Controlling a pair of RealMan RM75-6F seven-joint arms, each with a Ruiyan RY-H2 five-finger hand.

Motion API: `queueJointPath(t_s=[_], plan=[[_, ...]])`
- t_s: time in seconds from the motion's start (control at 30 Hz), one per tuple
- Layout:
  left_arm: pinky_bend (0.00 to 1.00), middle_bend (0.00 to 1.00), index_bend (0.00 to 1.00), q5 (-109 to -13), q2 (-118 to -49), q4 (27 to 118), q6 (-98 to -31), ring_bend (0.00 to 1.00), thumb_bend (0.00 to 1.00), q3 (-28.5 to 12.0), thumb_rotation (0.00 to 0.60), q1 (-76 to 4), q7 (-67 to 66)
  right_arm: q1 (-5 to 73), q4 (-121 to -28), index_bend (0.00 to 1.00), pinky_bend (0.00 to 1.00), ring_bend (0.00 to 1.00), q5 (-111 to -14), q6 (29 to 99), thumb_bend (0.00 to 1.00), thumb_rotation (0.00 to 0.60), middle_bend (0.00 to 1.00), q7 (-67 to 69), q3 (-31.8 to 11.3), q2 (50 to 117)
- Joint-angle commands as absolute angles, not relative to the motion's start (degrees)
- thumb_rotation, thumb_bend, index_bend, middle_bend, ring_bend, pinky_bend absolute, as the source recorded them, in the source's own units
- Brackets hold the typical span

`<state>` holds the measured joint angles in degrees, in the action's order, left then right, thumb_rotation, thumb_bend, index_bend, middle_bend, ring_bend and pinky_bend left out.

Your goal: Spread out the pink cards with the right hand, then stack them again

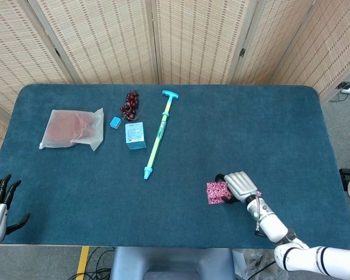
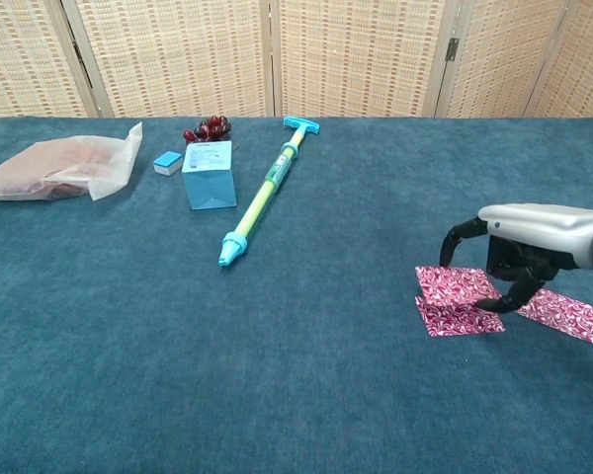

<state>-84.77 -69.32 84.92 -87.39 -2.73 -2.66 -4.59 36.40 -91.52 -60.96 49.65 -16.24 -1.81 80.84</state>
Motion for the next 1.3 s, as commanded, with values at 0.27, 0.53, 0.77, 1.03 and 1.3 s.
queueJointPath(t_s=[0.27, 0.53, 0.77, 1.03, 1.3], plan=[[0.13, 0.03, 0.15, -84.95, -69.25, 84.98, -87.78, 0.05, 0.26, -2.65, 0.600, -2.50, -4.53, 36.10, -90.25, 0.35, 1.00, 1.00, -61.43, 48.97, 0.34, 0.600, 1.00, -16.44, -0.93, 82.09], [0.13, 0.03, 0.15, -84.83, -69.27, 84.97, -87.97, 0.05, 0.26, -2.50, 0.600, -2.20, -4.55, 36.51, -89.62, 0.35, 1.00, 1.00, -61.86, 48.46, 0.34, 0.600, 1.00, -17.24, -0.88, 82.40], [0.13, 0.03, 0.15, -84.72, -69.17, 84.92, -88.06, 0.05, 0.26, -2.56, 0.600, -2.09, -4.43, 36.62, -89.63, 0.34, 1.00, 1.00, -62.12, 48.17, 0.34, 0.600, 0.99, -17.41, -0.77, 82.47], [0.13, 0.03, 0.16, -84.84, -69.32, 84.73, -88.03, 0.05, 0.26, -2.46, 0.600, -2.03, -4.10, 36.48, -89.91, 0.26, 1.00, 1.00, -62.55, 48.51, 0.34, 0.600, 0.99, -17.82, -0.59, 82.21], [0.13, 0.03, 0.16, -85.01, -69.30, 84.69, -88.09, 0.05, 0.26, -2.55, 0.600, -2.13, -4.04, 35.46, -91.59, 0.21, 1.00, 1.00, -63.63, 50.59, 0.34, 0.600, 0.99, -17.48, -0.74, 80.85]])
